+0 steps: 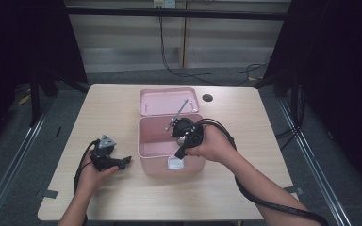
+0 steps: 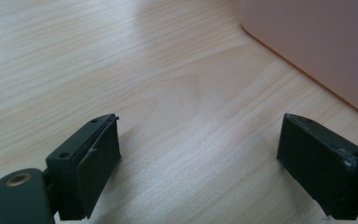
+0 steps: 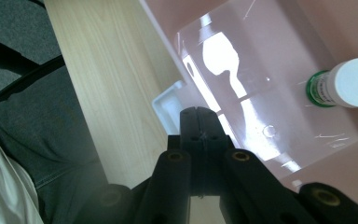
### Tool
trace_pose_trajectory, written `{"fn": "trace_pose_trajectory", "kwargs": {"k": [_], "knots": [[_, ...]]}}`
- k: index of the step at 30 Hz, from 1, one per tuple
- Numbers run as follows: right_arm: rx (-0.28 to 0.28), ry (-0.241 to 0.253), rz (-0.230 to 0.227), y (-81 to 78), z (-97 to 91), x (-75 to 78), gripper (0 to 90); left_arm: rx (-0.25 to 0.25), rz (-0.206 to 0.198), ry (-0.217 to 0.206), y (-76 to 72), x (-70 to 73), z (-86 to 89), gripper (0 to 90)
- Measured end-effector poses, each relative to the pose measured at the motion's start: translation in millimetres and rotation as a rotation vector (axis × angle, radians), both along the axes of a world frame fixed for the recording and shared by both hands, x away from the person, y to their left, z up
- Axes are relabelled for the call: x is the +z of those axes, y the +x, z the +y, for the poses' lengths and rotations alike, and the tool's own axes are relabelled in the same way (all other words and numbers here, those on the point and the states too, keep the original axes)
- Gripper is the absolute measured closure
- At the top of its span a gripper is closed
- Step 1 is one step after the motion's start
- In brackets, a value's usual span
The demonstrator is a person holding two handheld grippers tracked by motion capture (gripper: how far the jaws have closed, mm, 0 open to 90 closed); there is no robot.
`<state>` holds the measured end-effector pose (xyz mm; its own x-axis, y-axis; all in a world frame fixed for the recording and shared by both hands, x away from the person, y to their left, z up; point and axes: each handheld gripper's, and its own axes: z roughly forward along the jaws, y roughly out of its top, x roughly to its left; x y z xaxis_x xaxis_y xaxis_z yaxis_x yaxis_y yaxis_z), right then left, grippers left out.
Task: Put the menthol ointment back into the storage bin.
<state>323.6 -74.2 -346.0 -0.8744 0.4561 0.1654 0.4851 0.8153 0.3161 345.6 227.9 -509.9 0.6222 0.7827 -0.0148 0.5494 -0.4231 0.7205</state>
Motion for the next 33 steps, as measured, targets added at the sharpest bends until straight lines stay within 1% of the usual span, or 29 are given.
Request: {"fn": "trace_pose_trajectory", "kwargs": {"k": [3, 4, 6, 11, 13, 14, 16, 17, 18, 19, 20, 22, 23, 24, 25, 26, 27, 29, 31, 33], "knots": [[0.021, -0.007, 0.0, -3.1, 2.8, -3.4, 90.0, 0.0, 0.0, 0.0, 0.0, 0.0, 0.0, 12.5], [0.026, -0.01, 0.006, -4.4, 4.0, -5.7, 90.0, 0.0, 0.0, 0.0, 0.0, 0.0, 0.0, 12.5], [0.028, -0.002, 0.01, -5.8, 5.2, -7.2, 90.0, -0.001, 0.0, 0.0, 0.0, 0.0, 0.0, 12.5], [0.06, -0.011, 0.003, -10.0, 8.3, -14.4, 90.0, 0.0, 0.0, 0.0, 0.0, -0.1, 0.0, 12.5], [0.066, -0.014, -0.006, -10.6, 8.8, -17.9, 90.0, 0.0, 0.0, 0.0, 0.0, -0.1, 0.1, 12.5], [0.071, -0.014, 0.002, -11.0, 9.0, -19.9, 90.0, -0.001, 0.0, -0.001, 0.1, 0.0, 0.1, 12.5], [0.075, -0.02, -0.003, -11.7, 9.5, -23.3, 90.0, -0.001, 0.0, -0.001, 0.1, -0.1, 0.1, 12.5], [0.085, -0.006, 0.005, -11.8, 9.2, -24.5, 90.0, -0.001, 0.0, -0.001, 0.1, -0.1, 0.1, 12.5], [0.085, -0.004, 0.005, -12.5, 9.4, -24.7, 90.0, -0.002, 0.002, -0.002, 0.1, 0.0, 0.3, 12.6], [0.092, 0.007, -0.006, -12.8, 9.0, -24.9, 90.0, -0.002, 0.001, -0.003, 0.1, 0.1, 0.3, 12.8], [0.102, 0.008, -0.011, -12.6, 8.5, -25.2, 90.0, 0.0, 0.002, -0.003, -0.1, 0.1, 0.2, 13.0], [0.098, 0.019, -0.011, -13.3, 7.8, -26.1, 90.0, 0.002, 0.007, 0.004, 0.3, 1.2, 0.5, 13.2], [0.103, 0.024, -0.011, -13.5, 6.8, -26.5, 90.0, 0.001, 0.016, 0.012, 0.8, 2.5, 1.0, 14.8], [0.113, 0.027, -0.009, -13.2, 6.1, -27.1, 90.0, 0.006, 0.033, 0.005, 1.5, 4.0, 1.2, 15.7], [0.107, 0.03, -0.005, -13.7, 5.6, -27.7, 90.0, 0.016, 0.05, -0.003, 2.3, 5.4, 1.4, 15.8], [0.106, 0.034, -0.005, -13.7, 5.1, -28.1, 90.0, 0.023, 0.075, -0.011, 3.7, 7.5, 2.4, 16.1], [0.121, 0.034, -0.004, -13.5, 4.6, -28.7, 90.0, 0.028, 0.09, -0.014, 4.4, 8.6, 2.8, 16.6], [0.121, 0.036, -0.003, -13.6, 4.4, -29.0, 90.0, 0.045, 0.135, -0.03, 6.6, 12.0, 4.1, 18.1], [0.122, 0.039, -0.005, -13.9, 4.1, -28.9, 90.0, 0.06, 0.163, -0.027, 9.0, 14.7, 5.0, 18.9], [0.122, 0.042, -0.007, -14.4, 3.8, -29.3, 90.0, 0.068, 0.206, -0.026, 11.9, 18.0, 6.2, 19.2]]}}
